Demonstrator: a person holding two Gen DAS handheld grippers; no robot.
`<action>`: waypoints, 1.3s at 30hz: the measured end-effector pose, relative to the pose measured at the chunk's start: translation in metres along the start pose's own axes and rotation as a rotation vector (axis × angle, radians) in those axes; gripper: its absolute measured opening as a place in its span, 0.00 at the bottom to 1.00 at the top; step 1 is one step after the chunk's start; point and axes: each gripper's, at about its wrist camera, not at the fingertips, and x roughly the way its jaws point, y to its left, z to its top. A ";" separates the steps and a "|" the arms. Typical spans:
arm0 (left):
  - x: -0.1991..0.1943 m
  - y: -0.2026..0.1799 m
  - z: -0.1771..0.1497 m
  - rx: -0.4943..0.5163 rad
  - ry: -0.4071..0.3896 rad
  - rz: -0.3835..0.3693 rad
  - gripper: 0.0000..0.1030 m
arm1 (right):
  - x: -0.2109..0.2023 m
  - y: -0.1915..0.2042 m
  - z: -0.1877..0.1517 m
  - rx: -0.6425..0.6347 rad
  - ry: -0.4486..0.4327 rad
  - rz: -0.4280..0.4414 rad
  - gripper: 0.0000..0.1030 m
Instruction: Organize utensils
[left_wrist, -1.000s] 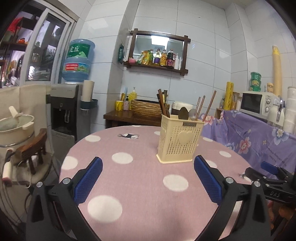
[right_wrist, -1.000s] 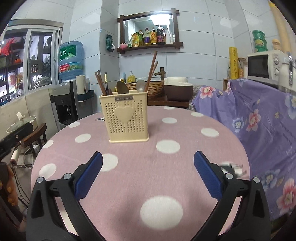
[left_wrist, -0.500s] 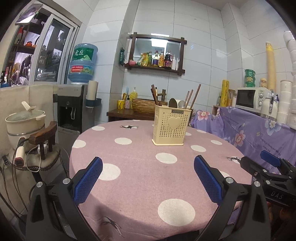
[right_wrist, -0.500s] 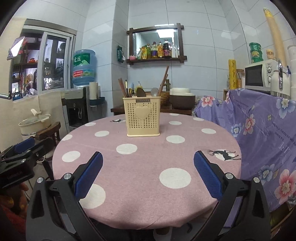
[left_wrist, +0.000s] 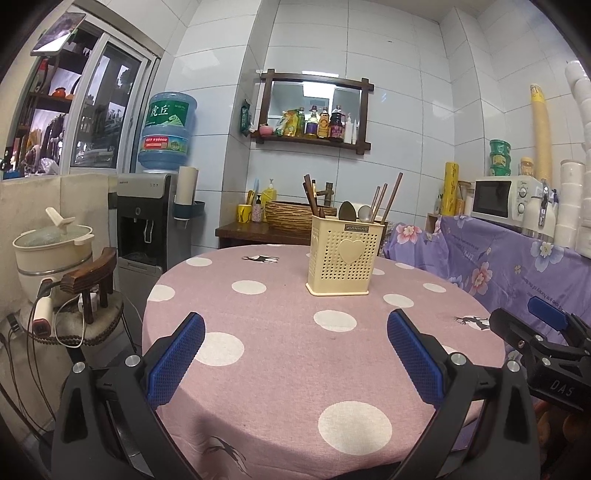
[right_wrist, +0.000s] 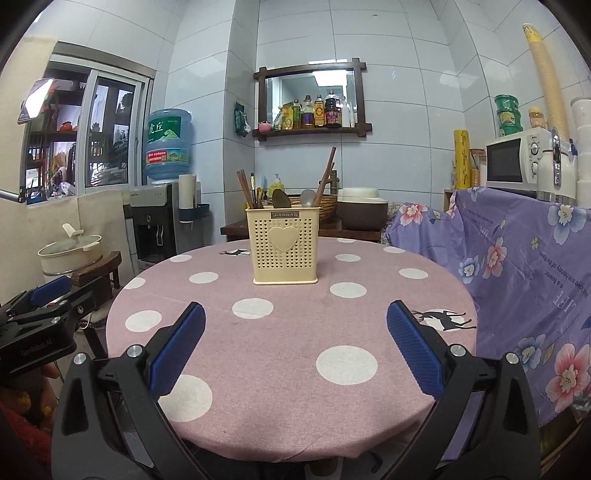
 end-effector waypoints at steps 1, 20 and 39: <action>0.000 0.000 0.000 -0.001 -0.001 -0.001 0.95 | 0.000 0.000 0.000 -0.002 0.000 -0.001 0.94; 0.003 0.008 0.002 -0.037 0.027 0.026 0.95 | 0.001 0.002 -0.003 -0.002 0.003 -0.005 0.94; 0.003 0.012 0.004 -0.070 0.048 0.012 0.95 | 0.001 0.002 -0.005 -0.001 0.007 -0.008 0.94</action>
